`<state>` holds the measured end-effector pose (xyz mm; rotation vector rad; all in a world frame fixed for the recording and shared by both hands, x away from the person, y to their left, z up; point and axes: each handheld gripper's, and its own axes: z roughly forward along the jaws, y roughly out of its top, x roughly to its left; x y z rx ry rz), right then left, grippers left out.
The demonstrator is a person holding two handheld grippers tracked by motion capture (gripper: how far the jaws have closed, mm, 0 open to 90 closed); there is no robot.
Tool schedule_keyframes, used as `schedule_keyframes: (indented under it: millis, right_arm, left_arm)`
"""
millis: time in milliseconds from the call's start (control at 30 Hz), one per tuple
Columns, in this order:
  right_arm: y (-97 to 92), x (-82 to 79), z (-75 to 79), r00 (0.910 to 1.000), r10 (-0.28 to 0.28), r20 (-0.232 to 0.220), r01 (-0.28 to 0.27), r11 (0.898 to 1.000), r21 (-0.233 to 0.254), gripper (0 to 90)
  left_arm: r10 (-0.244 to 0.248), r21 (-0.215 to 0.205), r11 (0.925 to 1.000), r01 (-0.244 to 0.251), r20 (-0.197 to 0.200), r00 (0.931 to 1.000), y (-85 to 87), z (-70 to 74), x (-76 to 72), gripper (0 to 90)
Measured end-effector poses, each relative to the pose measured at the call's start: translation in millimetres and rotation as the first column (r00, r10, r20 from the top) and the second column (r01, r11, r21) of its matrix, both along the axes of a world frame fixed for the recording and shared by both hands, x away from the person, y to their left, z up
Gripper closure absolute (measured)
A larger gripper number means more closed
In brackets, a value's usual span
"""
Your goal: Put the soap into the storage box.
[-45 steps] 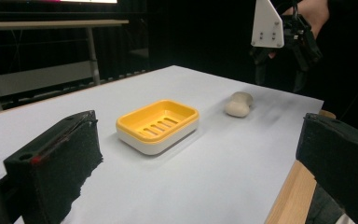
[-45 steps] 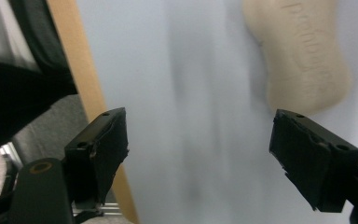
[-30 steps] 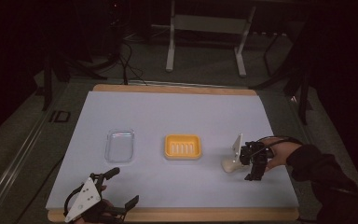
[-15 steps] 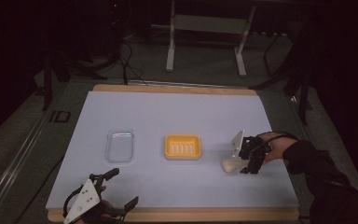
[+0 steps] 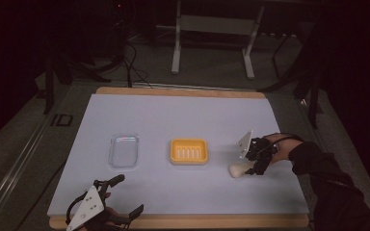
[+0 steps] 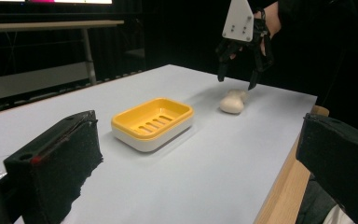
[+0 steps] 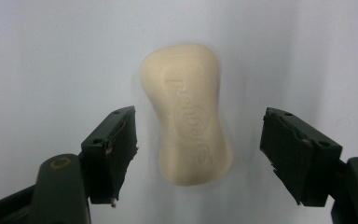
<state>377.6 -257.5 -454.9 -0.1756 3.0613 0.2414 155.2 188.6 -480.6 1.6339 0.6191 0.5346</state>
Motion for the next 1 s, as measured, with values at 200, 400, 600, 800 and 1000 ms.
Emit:
schedule_keyframes:
  millis: [200, 400, 600, 800, 1000]
  right_arm:
    - [-0.4, 4.4, -11.0, 0.9999, -0.005, -0.014, 0.005, 1.0, -0.002, 28.2]
    - [-0.9, 4.9, -22.9, 0.9998, -0.012, -0.017, 0.012, 1.0, -0.024, 30.5]
    - [-1.2, 4.8, -33.4, 0.9988, -0.005, -0.049, 0.003, 0.999, -0.054, 35.3]
    - [1.8, 5.7, -41.1, 0.9988, 0.008, -0.048, -0.012, 0.997, -0.079, 40.9]
    - [3.2, 4.5, -41.9, 0.9977, -0.011, -0.067, 0.006, 0.997, -0.076, 47.6]
  left_arm:
    - [0.0, -0.008, 1.0, 0.0, 0.005, 1.0, 0.9, -0.4, 0.2, 0.0]
    - [0.0, -0.008, 1.0, 0.0, 0.013, 0.9999, 1.1, -0.5, -0.5, 0.0]
    - [-0.004, -0.007, 1.0, 0.004, 0.013, 0.9999, 1.1, -0.7, -0.9, 0.0]
    - [-0.009, -0.012, 0.9999, 0.009, 0.013, 0.9999, 1.6, -0.4, -1.5, 0.0]
    - [-0.011, -0.011, 0.9999, 0.011, 0.011, 0.9999, 1.5, -0.5, -1.7, 0.0]
